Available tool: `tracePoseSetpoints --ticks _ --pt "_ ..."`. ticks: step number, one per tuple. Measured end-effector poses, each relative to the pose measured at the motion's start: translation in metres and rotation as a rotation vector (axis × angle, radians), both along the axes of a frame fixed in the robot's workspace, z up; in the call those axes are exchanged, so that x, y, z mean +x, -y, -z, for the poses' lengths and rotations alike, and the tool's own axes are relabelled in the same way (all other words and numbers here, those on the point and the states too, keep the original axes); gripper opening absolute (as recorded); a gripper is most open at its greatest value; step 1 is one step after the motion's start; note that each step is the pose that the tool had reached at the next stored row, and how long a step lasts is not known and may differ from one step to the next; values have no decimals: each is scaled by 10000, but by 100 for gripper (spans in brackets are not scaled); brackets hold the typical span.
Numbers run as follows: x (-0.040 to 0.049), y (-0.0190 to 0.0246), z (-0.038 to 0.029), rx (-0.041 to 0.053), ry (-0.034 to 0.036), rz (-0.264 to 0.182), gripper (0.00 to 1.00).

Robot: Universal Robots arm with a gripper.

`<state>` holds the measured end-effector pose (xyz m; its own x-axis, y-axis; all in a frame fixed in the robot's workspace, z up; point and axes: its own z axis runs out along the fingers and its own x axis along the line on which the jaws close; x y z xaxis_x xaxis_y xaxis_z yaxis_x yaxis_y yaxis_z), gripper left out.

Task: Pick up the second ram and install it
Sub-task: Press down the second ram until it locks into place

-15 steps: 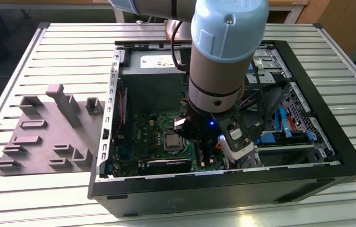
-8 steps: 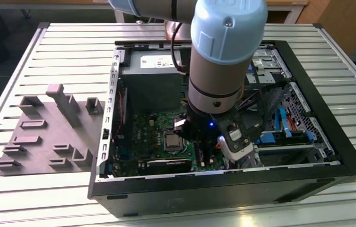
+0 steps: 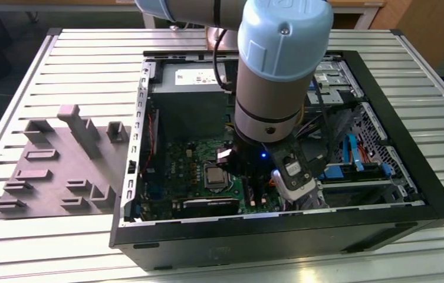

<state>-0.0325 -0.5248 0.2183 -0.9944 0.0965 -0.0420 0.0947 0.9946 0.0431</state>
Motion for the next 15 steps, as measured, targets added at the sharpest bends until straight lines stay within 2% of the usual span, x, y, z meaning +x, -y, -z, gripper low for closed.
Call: tracePoseSetpoints --ticks 15 --pt "1 -2 -1 16 4 0 11"
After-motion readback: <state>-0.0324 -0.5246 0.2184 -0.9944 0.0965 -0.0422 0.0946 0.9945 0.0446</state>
